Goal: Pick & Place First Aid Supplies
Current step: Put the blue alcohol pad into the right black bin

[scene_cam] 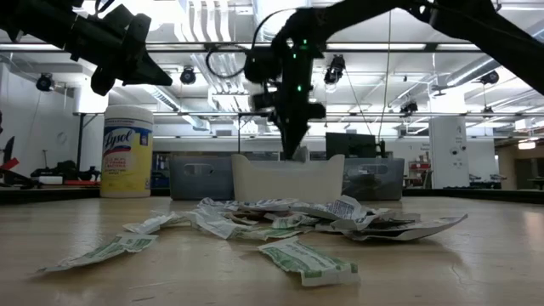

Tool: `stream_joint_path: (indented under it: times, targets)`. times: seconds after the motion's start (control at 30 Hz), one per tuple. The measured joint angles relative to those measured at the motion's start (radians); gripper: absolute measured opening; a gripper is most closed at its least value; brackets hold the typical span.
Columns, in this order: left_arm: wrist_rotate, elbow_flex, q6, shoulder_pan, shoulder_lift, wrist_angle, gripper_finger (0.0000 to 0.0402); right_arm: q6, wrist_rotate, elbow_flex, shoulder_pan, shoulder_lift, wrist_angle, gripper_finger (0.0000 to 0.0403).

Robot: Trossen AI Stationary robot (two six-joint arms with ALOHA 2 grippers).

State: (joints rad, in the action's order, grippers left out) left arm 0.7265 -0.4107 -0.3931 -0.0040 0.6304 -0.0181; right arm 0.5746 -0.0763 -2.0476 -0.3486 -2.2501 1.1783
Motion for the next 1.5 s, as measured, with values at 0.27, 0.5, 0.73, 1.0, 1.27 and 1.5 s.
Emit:
stream_joint_path:
  times: [0.27, 0.5, 0.73, 1.0, 1.27, 1.5]
  targets:
    - [0.000, 0.000, -0.001, 0.000, 0.000, 0.003, 0.0000, -0.104, -0.115, -0.146, -0.067, 0.032, 0.171, 0.0008]
    - [-0.006, 0.000, -0.002, 0.000, 0.000, 0.003, 0.0000, -0.263, -0.071, -0.098, -0.241, 0.032, 0.296, 0.0008]
    - [-0.009, 0.000, -0.001, 0.000, 0.000, 0.003, 0.0000, -0.284, -0.005, 0.026, -0.356, 0.029, 0.275, 0.0008]
    - [-0.008, 0.000, 0.003, 0.000, 0.000, 0.003, 0.0000, -0.229, -0.002, 0.058, -0.394, 0.028, 0.246, 0.0014]
    - [-0.008, 0.000, 0.004, 0.000, 0.000, 0.003, 0.0000, -0.211, -0.002, -0.010, -0.390, 0.032, 0.232, 0.0085]
    - [-0.030, 0.000, 0.005, 0.000, 0.000, 0.002, 0.0000, -0.311, 0.067, -0.111, -0.369, 0.088, 0.349, 0.0113]
